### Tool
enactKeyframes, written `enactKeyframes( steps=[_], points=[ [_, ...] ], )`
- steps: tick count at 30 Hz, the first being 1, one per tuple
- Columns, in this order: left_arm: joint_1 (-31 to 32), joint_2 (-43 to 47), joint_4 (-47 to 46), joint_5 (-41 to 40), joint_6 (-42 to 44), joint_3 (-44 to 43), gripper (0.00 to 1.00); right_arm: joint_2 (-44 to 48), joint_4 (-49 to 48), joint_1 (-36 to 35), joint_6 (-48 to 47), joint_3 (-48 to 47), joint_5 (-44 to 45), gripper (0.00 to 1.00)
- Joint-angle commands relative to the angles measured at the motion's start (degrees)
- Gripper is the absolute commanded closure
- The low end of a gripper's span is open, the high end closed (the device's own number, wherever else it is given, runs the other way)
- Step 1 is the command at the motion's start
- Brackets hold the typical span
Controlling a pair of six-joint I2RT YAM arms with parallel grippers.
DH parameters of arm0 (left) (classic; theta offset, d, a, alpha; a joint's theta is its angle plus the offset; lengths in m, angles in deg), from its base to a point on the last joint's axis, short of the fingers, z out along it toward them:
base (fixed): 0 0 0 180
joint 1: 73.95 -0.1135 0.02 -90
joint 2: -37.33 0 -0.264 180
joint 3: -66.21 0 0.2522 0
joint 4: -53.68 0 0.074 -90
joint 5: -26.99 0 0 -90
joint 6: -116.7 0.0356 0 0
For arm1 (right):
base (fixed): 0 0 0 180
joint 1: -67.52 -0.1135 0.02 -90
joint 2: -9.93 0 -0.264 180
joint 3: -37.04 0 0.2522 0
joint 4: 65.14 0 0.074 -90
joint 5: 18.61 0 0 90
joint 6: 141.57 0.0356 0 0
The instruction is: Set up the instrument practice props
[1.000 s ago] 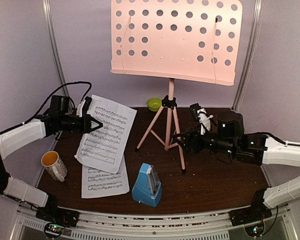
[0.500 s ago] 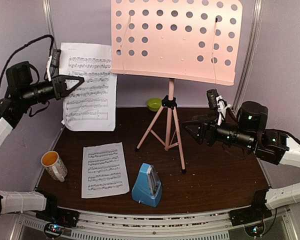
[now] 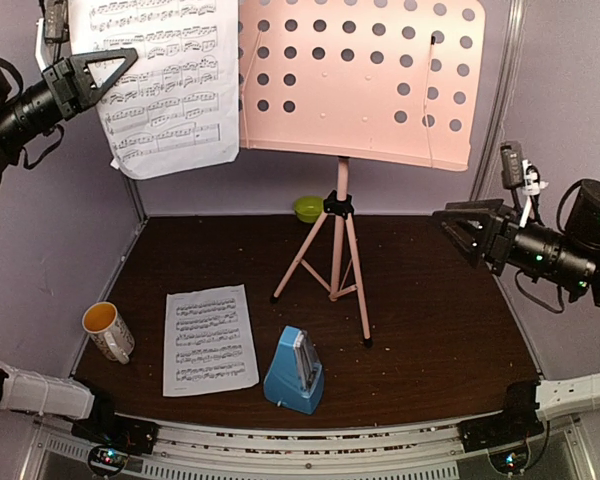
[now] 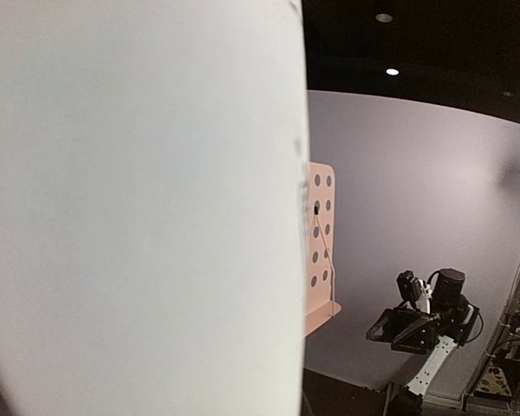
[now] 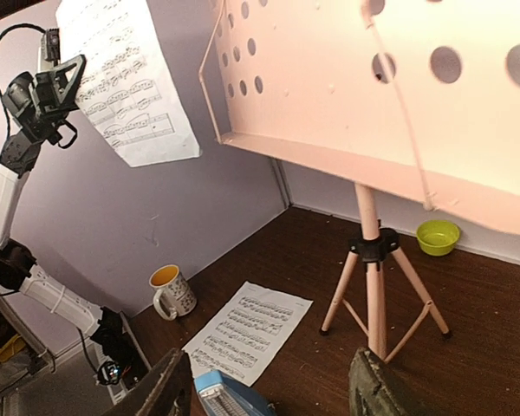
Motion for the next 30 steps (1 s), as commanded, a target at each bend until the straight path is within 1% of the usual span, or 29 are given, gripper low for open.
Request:
enactKeyframes(
  steps=[1, 3, 6, 9, 12, 16, 21, 25, 30],
  points=[
    [4.1, -4.7, -5.5, -2.5, -5.4, -5.0, 1.00, -1.8, 5.4, -0.3, -0.1, -8.8, 11.2, 0.39],
    [7.0, -8.4, -4.9, -3.3, -5.4, -9.2, 1.00, -5.1, 6.4, -0.3, -1.2, -14.1, 14.6, 0.39],
    [10.4, -13.1, -4.5, -4.8, -5.1, -15.2, 1.00, -9.2, 6.1, -0.3, -0.4, -20.3, 19.7, 0.38],
    [12.7, -17.2, -7.8, -5.9, -7.1, -19.0, 1.00, -12.4, 3.5, -0.1, 1.6, -24.6, 23.7, 0.37],
    [14.8, -20.9, -8.3, -8.5, -7.1, -22.9, 1.00, -17.0, 3.4, 0.6, 4.4, -30.8, 25.5, 0.37],
    [16.7, -25.0, -6.2, -12.7, -5.2, -28.7, 1.00, -22.8, 5.2, 1.0, 7.5, -38.3, 27.1, 0.37],
    [17.9, -28.3, -4.9, -17.3, -3.4, -32.6, 1.00, -26.1, 6.4, 4.3, 11.7, -42.4, 26.3, 0.39],
    [19.2, -30.3, -4.9, -18.7, -2.6, -34.7, 1.00, -27.9, 6.4, 6.9, 14.3, -43.2, 23.4, 0.40],
    [20.8, -31.6, -6.2, -20.9, -1.9, -35.8, 1.00, -29.0, 4.8, 8.3, 15.0, -43.3, 20.6, 0.46]
  ],
)
